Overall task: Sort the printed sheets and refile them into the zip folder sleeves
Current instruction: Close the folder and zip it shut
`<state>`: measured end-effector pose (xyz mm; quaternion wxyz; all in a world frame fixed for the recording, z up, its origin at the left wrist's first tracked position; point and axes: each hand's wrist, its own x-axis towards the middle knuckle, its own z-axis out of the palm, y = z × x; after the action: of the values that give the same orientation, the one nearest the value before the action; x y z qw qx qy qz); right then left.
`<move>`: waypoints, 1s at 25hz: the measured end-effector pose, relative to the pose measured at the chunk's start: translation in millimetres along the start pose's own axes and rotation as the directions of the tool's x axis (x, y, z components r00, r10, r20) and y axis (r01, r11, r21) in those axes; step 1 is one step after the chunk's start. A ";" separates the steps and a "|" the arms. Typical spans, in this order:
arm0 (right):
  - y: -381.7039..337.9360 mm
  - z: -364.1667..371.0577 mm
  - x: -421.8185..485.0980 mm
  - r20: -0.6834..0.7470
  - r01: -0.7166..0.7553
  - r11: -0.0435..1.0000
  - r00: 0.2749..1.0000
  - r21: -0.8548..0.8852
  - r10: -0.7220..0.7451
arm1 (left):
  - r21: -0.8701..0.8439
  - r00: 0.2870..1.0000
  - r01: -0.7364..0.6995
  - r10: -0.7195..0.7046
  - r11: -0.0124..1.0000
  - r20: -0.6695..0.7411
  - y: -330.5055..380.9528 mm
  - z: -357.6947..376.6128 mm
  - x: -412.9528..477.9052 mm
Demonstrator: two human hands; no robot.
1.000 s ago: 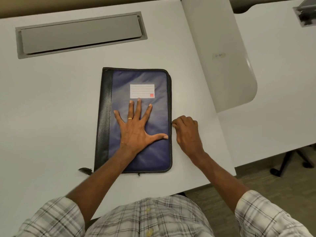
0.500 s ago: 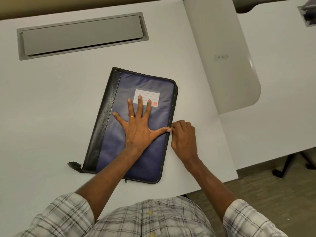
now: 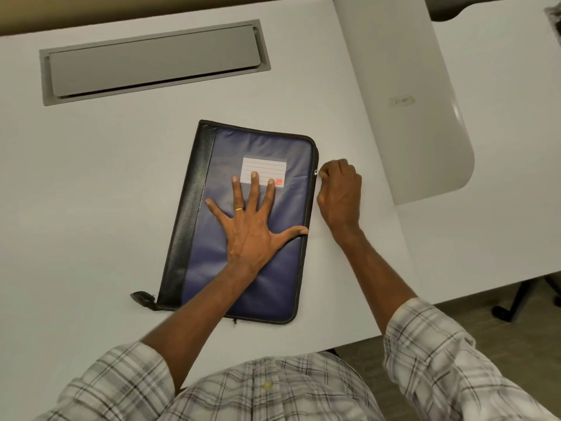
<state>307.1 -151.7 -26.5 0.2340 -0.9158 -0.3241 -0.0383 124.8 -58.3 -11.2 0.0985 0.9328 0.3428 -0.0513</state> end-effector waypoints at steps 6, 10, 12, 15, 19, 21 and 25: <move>11.1 10.1 89.1 0.163 0.254 0.967 0.954 0.003 -0.251 | 0.022 1.000 -0.029 0.029 0.999 -0.008 -0.7 7.5 -1.7; 16.4 12.6 114.9 0.235 0.434 0.900 0.872 0.033 -0.429 | 0.007 0.999 -0.036 0.037 0.999 -0.015 -1.1 6.9 -1.2; 9.0 17.8 131.6 0.279 0.496 0.867 0.826 0.054 -0.490 | -0.004 0.999 -0.041 0.041 0.999 -0.015 -1.2 7.6 -1.6; -4.7 23.9 155.6 0.339 0.603 0.791 0.726 0.106 -0.599 | -0.014 0.999 -0.045 0.045 0.999 -0.006 -0.8 6.4 -1.2; -38.9 42.0 175.3 0.367 0.741 0.659 0.582 0.128 -0.726 | -0.036 0.999 -0.041 0.041 0.998 -0.009 -1.3 8.4 -2.7; -61.1 52.9 179.9 0.358 0.763 0.631 0.554 0.141 -0.751 | -0.044 0.999 -0.043 0.042 0.998 -0.017 -1.0 9.2 -3.2; -118.3 77.9 184.6 0.342 0.764 0.621 0.545 0.173 -0.765 | -0.061 0.999 -0.040 0.038 0.997 -0.025 -1.7 10.0 -1.7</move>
<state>373.7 70.5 -7.0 0.1272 -0.6711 -0.7291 0.0439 122.1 -60.3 -20.9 0.1238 0.9364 0.3272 -0.0276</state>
